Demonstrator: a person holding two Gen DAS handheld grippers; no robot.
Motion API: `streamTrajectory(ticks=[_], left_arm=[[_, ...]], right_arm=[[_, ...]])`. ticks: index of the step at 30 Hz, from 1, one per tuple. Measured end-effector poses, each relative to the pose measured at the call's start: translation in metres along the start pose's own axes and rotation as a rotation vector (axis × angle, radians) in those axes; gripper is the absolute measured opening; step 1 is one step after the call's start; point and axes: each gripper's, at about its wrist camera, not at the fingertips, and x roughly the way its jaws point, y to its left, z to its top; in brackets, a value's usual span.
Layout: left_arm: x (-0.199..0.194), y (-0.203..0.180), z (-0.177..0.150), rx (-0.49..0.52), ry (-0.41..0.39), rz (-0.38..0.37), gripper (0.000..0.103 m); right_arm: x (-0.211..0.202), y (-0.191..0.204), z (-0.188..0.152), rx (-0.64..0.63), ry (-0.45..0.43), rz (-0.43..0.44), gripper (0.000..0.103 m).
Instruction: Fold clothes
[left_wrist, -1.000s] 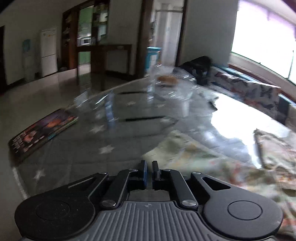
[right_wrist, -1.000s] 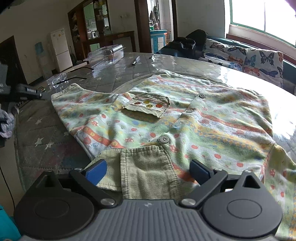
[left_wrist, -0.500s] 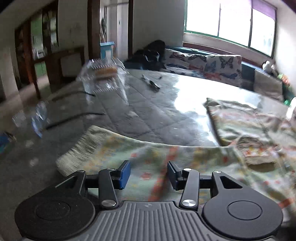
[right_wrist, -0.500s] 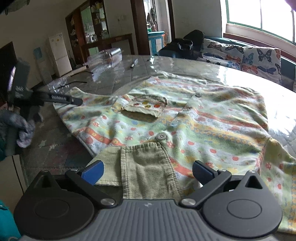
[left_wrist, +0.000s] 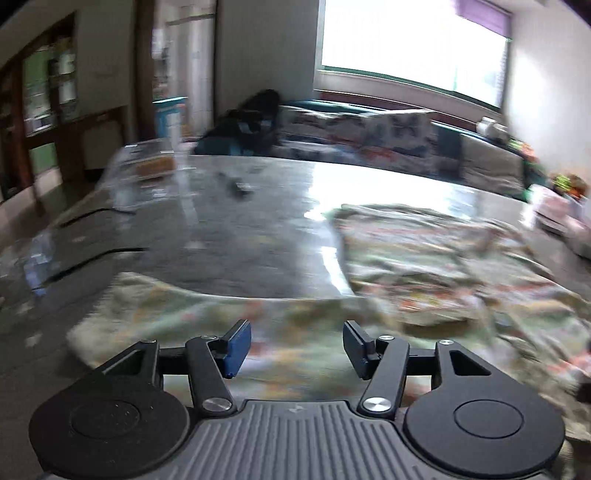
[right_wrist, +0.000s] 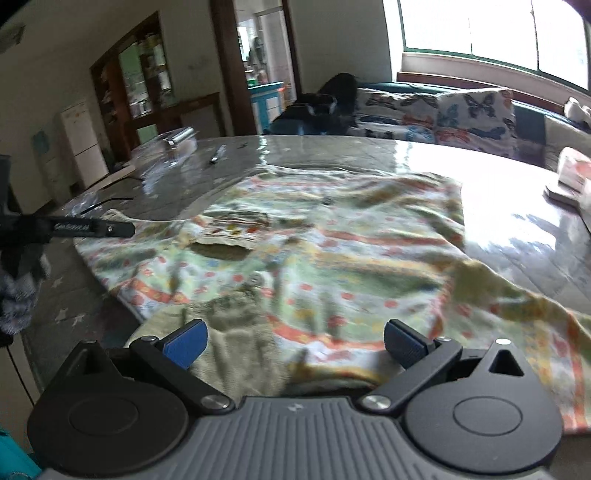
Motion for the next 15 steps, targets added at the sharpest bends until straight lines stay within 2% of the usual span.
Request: streamTrajectory(ticks=[5,12,15], left_arm=[[0.000,-0.031,0.005,0.034,0.009,-0.077,0.059],[-0.004,-0.077,0.016,0.100,-0.010,-0.197,0.067],[-0.002,-0.104,0.017,0.147,-0.006,-0.256,0.067]], right_arm=[[-0.011,-0.019,-0.006,0.069,-0.022,-0.033,0.103],[-0.035,-0.048,-0.013,0.169,-0.086,-0.092,0.103],[-0.045,-0.074,-0.019,0.228,-0.104,-0.171,0.103]])
